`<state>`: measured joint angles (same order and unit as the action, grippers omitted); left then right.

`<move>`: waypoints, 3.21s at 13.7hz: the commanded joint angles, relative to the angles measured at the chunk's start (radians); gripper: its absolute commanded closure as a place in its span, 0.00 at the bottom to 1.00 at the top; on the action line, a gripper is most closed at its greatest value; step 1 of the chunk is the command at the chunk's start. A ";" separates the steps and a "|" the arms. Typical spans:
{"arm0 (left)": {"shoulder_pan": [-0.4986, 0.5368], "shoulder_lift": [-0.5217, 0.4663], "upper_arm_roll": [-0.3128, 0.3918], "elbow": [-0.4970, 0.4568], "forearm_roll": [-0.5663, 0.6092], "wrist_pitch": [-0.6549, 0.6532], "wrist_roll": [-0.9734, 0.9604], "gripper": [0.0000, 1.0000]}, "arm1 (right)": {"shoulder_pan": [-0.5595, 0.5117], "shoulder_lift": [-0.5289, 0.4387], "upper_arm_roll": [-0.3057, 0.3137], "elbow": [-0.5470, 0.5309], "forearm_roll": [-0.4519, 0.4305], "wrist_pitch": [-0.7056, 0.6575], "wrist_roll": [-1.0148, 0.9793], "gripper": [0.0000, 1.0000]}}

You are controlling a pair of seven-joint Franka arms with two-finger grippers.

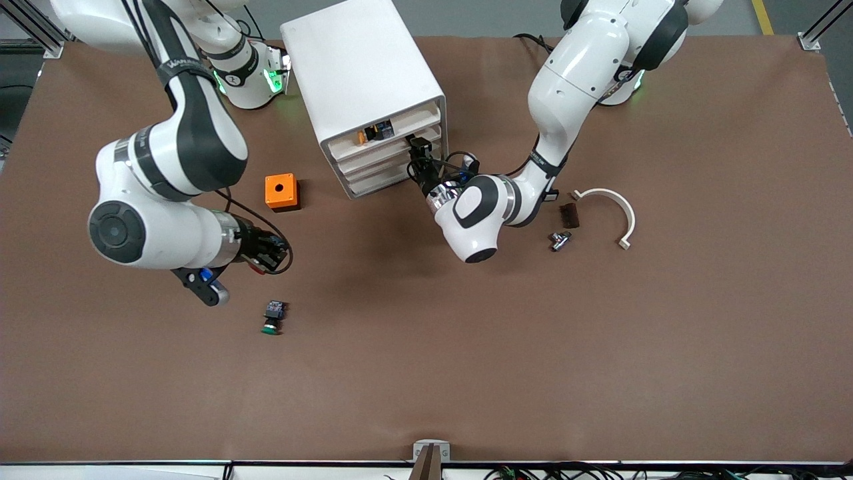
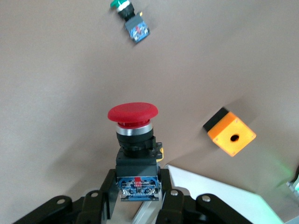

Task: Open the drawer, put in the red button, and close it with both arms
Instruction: 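Lower the red button into the open drawer and open the right gripper, then withdraw the right gripper from the drawer while the left gripper draws back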

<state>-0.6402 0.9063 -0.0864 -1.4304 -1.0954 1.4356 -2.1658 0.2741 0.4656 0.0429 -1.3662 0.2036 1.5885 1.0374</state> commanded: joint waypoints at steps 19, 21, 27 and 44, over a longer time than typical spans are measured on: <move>0.172 -0.009 0.111 0.142 0.006 0.019 0.179 0.01 | 0.341 -0.104 -0.008 -0.226 0.036 0.306 0.663 0.98; 0.185 -0.024 0.129 0.145 0.020 0.017 0.179 0.01 | 0.378 -0.104 -0.009 -0.264 0.036 0.372 0.719 0.98; 0.183 -0.066 0.230 0.206 0.037 0.017 0.248 0.01 | 0.442 -0.102 -0.009 -0.373 0.036 0.574 0.890 0.97; 0.172 -0.222 0.294 0.206 0.492 0.101 0.940 0.01 | 0.262 -0.203 -0.029 -0.275 0.016 0.442 0.429 0.00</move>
<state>-0.4504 0.7071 0.2066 -1.2059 -0.6406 1.4790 -1.2772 0.5956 0.2893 0.0091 -1.6611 0.2187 2.1212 1.6409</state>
